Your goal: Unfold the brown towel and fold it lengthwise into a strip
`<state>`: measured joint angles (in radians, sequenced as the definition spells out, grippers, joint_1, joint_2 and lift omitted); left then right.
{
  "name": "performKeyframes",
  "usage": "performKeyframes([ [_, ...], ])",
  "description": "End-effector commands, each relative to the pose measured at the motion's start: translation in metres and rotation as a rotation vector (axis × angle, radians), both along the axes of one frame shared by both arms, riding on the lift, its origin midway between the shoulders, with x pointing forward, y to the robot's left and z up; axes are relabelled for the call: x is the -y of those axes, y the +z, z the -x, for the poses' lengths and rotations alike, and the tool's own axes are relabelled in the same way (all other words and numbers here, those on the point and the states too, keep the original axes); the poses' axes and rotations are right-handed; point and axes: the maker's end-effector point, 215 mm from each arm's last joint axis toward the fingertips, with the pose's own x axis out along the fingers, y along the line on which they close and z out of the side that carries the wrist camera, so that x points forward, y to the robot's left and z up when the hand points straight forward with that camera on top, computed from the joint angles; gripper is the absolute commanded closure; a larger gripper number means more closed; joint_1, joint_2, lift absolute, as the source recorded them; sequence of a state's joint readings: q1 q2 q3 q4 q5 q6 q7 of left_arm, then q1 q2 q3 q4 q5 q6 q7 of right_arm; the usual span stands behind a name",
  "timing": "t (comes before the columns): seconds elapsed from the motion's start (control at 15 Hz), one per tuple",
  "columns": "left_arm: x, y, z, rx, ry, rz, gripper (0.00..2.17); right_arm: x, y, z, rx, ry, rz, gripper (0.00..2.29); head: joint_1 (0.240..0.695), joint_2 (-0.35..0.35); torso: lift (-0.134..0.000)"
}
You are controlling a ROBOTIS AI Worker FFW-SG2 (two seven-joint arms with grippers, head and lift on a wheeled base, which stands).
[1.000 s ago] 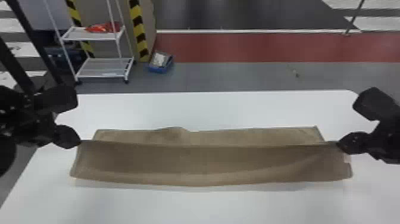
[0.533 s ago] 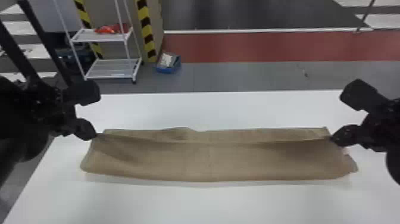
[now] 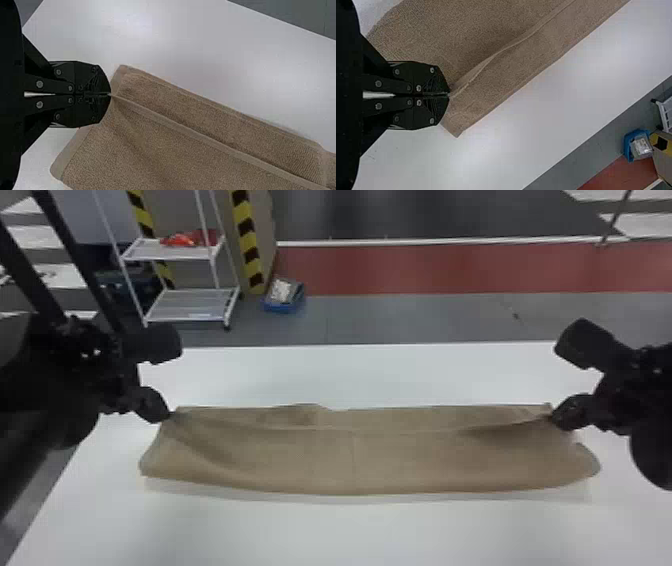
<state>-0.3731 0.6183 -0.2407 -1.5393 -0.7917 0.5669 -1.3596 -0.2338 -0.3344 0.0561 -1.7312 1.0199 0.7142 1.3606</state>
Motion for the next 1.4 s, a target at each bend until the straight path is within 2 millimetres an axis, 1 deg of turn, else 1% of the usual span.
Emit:
performKeyframes([
  [0.0, -0.001, -0.003, -0.002, 0.0, 0.004, -0.005, 2.14, 0.001, 0.001, -0.004, -0.006, 0.001, 0.0, 1.12, 0.695, 0.058, -0.125],
  [0.4, -0.014, -0.003, -0.008, 0.01, 0.029, -0.017, 2.14, 0.004, 0.004, -0.01, -0.005, 0.0, 0.004, 1.12, 0.695, 0.062, -0.125],
  [0.73, -0.024, 0.007, -0.017, 0.05, 0.052, -0.024, 2.14, 0.0, 0.014, -0.018, 0.019, 0.029, 0.01, 1.12, 0.695, 0.073, -0.125],
  [0.87, -0.023, 0.011, -0.021, 0.059, 0.05, -0.024, 2.15, -0.001, 0.017, -0.02, 0.026, 0.042, 0.014, 1.12, 0.695, 0.077, -0.125],
  [1.0, -0.025, 0.013, -0.026, 0.062, 0.057, -0.024, 2.14, -0.003, 0.025, -0.026, 0.041, 0.051, 0.015, 1.12, 0.695, 0.079, -0.125],
  [1.13, -0.03, 0.013, -0.028, 0.063, 0.065, -0.028, 2.14, -0.003, 0.025, -0.027, 0.041, 0.059, 0.022, 1.12, 0.695, 0.081, -0.125],
  [1.27, -0.029, 0.012, -0.03, 0.069, 0.064, -0.029, 2.14, -0.002, 0.022, -0.027, 0.035, 0.071, 0.03, 1.12, 0.695, 0.085, -0.125],
  [1.33, -0.025, 0.009, -0.03, 0.065, 0.058, -0.028, 2.14, 0.0, 0.019, -0.027, 0.029, 0.068, 0.036, 1.12, 0.695, 0.085, -0.125],
])
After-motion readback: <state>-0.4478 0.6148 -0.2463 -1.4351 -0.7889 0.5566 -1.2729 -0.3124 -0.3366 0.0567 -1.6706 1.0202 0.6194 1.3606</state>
